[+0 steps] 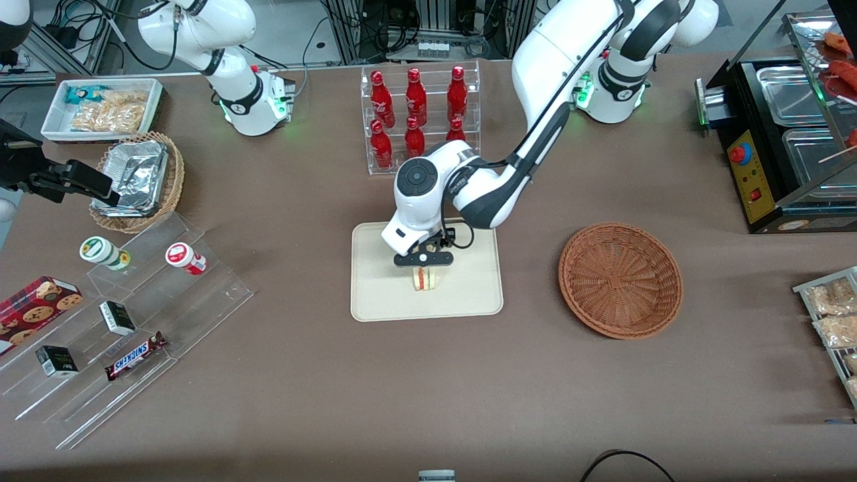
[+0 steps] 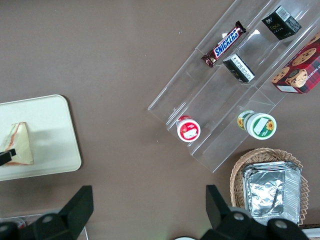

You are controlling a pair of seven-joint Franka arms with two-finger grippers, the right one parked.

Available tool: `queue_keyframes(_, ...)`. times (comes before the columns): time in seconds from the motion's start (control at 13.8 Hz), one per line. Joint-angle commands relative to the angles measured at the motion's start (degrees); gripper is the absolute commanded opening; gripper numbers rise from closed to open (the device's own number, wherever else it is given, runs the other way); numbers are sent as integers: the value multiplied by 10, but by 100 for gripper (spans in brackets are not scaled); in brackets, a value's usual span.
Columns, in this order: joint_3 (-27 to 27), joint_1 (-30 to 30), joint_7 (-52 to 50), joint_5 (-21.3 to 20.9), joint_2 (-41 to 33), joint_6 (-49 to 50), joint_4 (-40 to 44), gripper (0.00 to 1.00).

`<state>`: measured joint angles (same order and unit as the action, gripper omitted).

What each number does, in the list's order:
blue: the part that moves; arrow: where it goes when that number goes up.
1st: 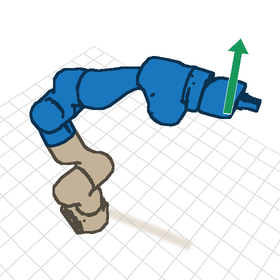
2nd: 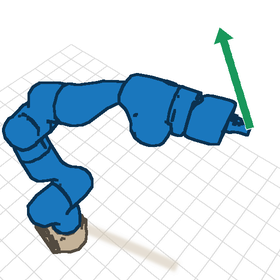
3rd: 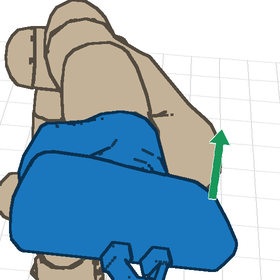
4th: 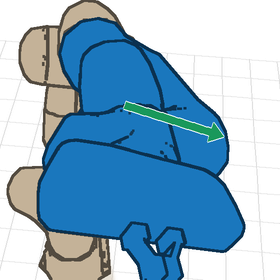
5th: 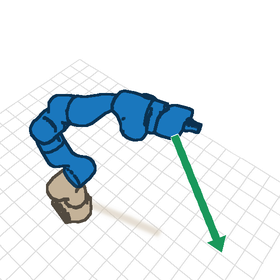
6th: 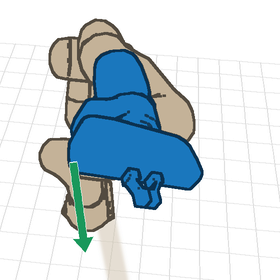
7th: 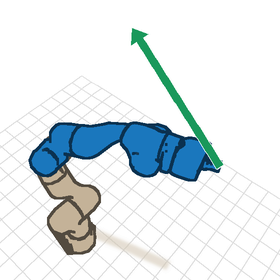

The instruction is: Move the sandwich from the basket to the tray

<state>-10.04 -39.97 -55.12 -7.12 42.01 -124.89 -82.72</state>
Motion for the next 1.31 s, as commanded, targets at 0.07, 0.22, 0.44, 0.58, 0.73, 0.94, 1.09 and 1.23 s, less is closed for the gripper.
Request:
queue_keyframes(0.07,5,42,-64,-3,-87,74,-3,100)
queue_keyframes(0.22,4,90,-61,-2,-140,114,-7,100)
queue_keyframes(0.44,4,152,-49,-1,-217,190,-26,100)
queue_keyframes(0.58,4,198,-18,20,-267,207,-59,100)
queue_keyframes(0.73,4,246,48,27,-311,241,-83,100)
queue_keyframes(0.94,5,311,190,79,-372,324,-104,100)
queue_keyframes(1.09,4,347,263,88,-403,367,-114,100)
queue_keyframes(1.23,5,364,309,87,-441,391,-139,100)
